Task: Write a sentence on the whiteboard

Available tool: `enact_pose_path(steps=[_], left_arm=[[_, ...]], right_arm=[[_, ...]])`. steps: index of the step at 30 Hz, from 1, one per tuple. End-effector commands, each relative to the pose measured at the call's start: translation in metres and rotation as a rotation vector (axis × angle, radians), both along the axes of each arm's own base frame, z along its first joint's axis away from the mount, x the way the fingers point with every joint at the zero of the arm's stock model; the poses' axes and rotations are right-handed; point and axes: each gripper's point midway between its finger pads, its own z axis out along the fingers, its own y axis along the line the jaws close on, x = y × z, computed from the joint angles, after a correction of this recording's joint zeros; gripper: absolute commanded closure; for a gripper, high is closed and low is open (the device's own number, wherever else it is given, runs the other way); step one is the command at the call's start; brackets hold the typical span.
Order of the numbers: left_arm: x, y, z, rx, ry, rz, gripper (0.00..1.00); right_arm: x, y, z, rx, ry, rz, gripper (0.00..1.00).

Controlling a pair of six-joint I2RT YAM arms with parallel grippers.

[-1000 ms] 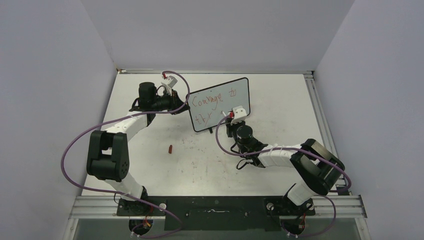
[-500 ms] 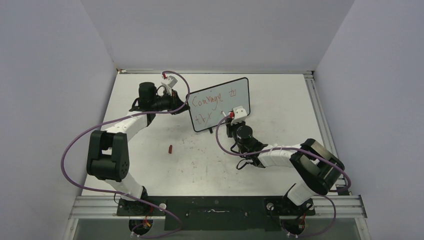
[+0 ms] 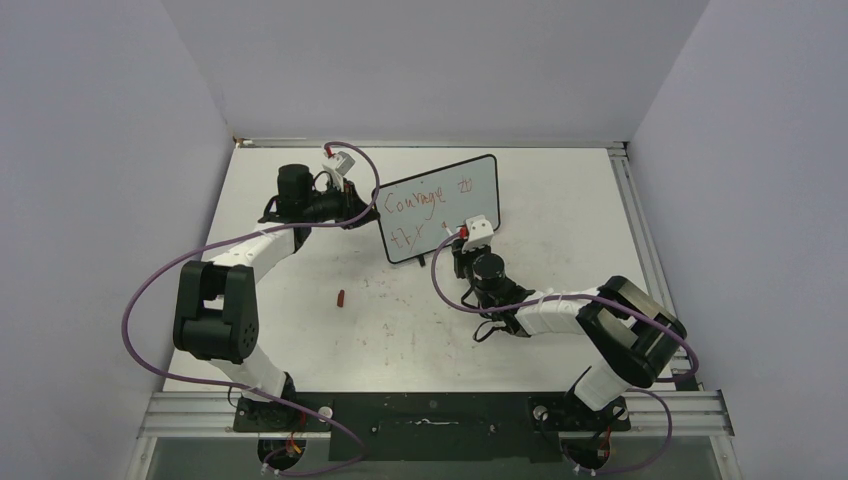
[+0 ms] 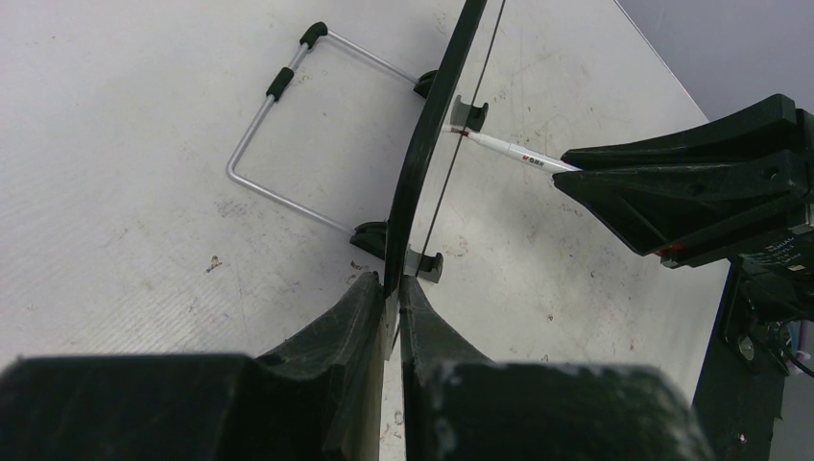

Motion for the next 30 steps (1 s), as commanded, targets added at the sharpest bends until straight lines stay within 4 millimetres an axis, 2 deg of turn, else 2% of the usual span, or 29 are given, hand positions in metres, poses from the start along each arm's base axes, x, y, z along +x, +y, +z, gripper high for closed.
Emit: enact_pose_path(steps=[1,12,30], left_arm=[[0.002,-0.003,0.030,-0.023,-0.067,-0.026,1.00],[0.002,-0.003,0.031,-0.024,-0.068,-0.027,1.00],[0.002,-0.003,0.029,-0.023,-0.065,-0.026,1.00]], right_arm=[[0.004,-0.003,0.006,0.031,-0.023,-0.039,0.95],[0.003,-0.009,0.037,0.072,-0.084,-0.051,0.95],[0.018,-0.012,0.031,0.042,-0.089,-0.084,0.95]])
